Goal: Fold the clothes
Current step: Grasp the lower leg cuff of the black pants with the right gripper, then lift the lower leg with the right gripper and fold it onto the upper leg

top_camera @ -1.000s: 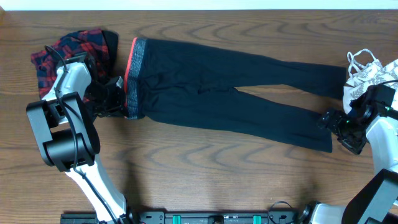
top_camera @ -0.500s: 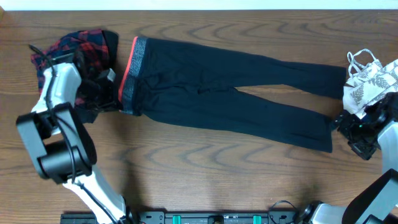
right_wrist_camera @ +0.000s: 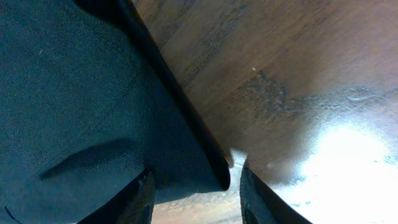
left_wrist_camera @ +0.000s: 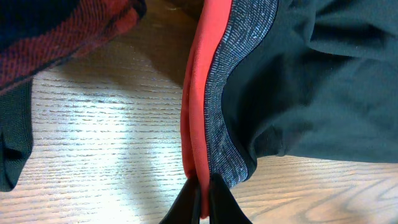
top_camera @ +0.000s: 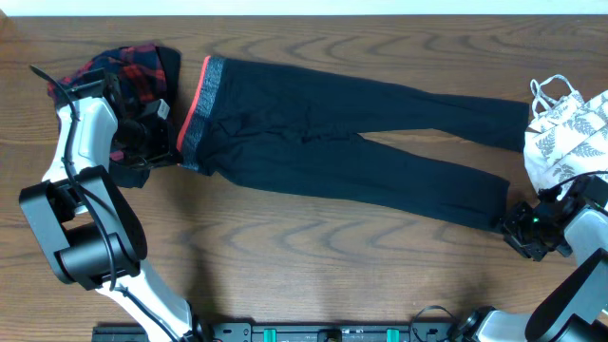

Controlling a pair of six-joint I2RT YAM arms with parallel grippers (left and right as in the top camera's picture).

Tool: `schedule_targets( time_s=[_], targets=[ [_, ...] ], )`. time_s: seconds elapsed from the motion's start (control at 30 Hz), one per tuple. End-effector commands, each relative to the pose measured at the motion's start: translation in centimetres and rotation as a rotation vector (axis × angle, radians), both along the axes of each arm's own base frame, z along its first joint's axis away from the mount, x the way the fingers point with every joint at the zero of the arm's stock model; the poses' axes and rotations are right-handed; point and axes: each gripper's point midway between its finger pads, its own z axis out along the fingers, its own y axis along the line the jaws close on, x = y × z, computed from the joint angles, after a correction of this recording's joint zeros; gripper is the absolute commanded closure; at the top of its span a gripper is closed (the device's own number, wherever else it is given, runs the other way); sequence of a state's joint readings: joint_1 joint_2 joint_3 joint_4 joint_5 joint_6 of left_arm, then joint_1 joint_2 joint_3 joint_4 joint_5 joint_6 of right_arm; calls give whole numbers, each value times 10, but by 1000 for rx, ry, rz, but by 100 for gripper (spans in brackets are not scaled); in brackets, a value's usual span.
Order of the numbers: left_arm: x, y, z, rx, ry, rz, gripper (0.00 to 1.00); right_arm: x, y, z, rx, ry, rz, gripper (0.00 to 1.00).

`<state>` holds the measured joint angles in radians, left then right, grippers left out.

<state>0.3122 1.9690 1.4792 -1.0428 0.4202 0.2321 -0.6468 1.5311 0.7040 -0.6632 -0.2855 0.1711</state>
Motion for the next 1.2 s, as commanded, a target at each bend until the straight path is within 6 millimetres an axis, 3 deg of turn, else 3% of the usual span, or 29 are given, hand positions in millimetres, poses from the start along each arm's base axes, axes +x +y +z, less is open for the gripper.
schedule_targets(
  time_s=[0.0,0.1,0.17,0.2,0.23,0.57,0.67,0.83,0.97,1.17],
  targets=[
    [0,-1,3,-13,-2,13,94,-1,1,-3,13,-11,-4,56],
    [-1,-1,3,-13,-2,13,94,0,0,-3,8,-17,-4,64],
    [-1,-1,3,-14,-2,13,94,0,-1,-3,6,-20,-5,88],
    [-1,-1,3,-14,-2,13,94,1,-1,-3,6,-21,-6,96],
    [-1,-1,3,-14,-2,13,94,1,-1,-3,5,-21,-6,98],
    [-1,-2,4,-18,16,57,94,14,4,3,37,-96,17,99],
    [-2,-2,13,-12,-3,59,94,28,13,19,72,-206,78,99],
    [1,-1,45,16,-95,58,94,35,4,46,-3,-294,82,99],
    [0,-1,68,35,-160,57,94,36,-5,73,-60,-379,60,99],
    [-8,3,76,73,-153,68,94,26,-20,92,-79,-431,-24,99]
  ],
)
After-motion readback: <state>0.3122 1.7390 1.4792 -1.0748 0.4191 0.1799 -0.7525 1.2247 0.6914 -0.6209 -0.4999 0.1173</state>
